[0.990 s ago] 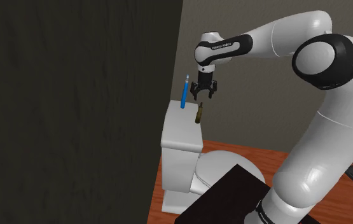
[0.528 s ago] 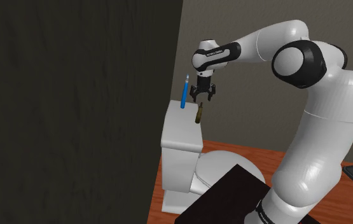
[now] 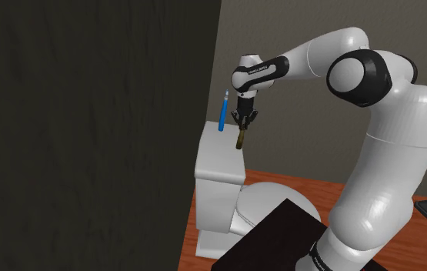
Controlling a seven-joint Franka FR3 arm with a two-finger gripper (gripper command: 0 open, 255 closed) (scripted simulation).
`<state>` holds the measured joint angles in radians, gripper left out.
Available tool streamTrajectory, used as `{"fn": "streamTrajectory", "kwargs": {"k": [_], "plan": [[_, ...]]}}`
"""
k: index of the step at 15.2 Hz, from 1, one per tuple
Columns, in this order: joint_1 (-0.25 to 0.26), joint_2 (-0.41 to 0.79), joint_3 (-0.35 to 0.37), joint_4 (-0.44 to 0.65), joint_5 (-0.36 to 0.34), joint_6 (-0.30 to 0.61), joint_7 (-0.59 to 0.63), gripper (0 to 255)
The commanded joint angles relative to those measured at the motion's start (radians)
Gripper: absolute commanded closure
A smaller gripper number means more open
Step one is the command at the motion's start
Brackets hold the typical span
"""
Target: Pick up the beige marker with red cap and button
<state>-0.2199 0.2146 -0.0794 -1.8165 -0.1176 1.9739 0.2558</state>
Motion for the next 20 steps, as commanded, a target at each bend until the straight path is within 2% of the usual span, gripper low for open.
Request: {"fn": "streamTrajectory", "kwargs": {"k": [1,7,20], "plan": [[0.0,0.0,0.0,0.0,0.0,0.0,0.0,255],[0.0,0.0,0.0,-0.001,0.0,0.001,0.0,255],[0.002,-0.036,0.0,0.126,0.003,-0.162,-0.017,255]]}}
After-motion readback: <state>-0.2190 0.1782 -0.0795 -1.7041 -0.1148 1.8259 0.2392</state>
